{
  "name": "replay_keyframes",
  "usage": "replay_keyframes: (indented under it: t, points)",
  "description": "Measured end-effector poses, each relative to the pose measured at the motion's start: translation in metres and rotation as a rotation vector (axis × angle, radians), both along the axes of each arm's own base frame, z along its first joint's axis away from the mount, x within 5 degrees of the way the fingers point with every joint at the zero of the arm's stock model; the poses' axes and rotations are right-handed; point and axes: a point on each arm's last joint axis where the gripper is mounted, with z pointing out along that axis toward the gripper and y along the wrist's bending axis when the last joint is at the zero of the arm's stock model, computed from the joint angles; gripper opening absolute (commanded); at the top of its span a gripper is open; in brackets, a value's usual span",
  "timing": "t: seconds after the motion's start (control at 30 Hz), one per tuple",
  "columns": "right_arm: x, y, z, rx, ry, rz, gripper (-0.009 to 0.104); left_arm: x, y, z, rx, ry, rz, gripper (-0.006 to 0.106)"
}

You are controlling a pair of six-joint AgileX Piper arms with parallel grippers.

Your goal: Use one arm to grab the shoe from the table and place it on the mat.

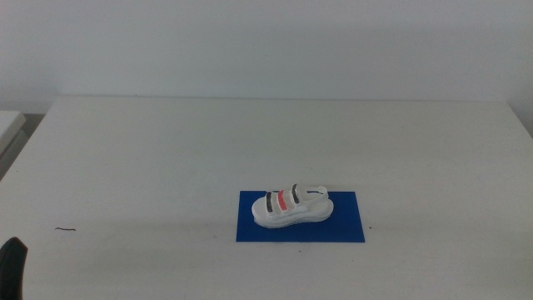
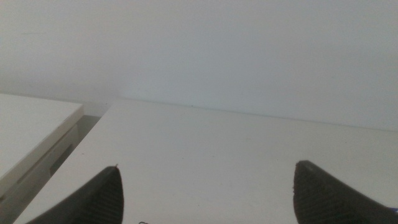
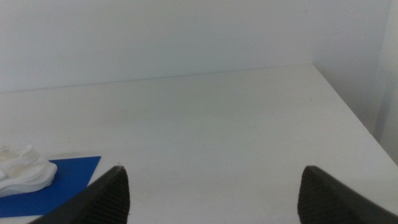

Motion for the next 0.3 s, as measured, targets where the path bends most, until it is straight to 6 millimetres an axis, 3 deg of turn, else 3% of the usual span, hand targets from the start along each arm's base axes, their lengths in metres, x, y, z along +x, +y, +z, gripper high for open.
replay_keyframes:
  t: [0.3]
  points:
    - [0.0,0.0,0.0,0.0,0.0,0.0,0.079,0.0,0.0003,0.0002,0.026,-0.004,0.002,0.094]
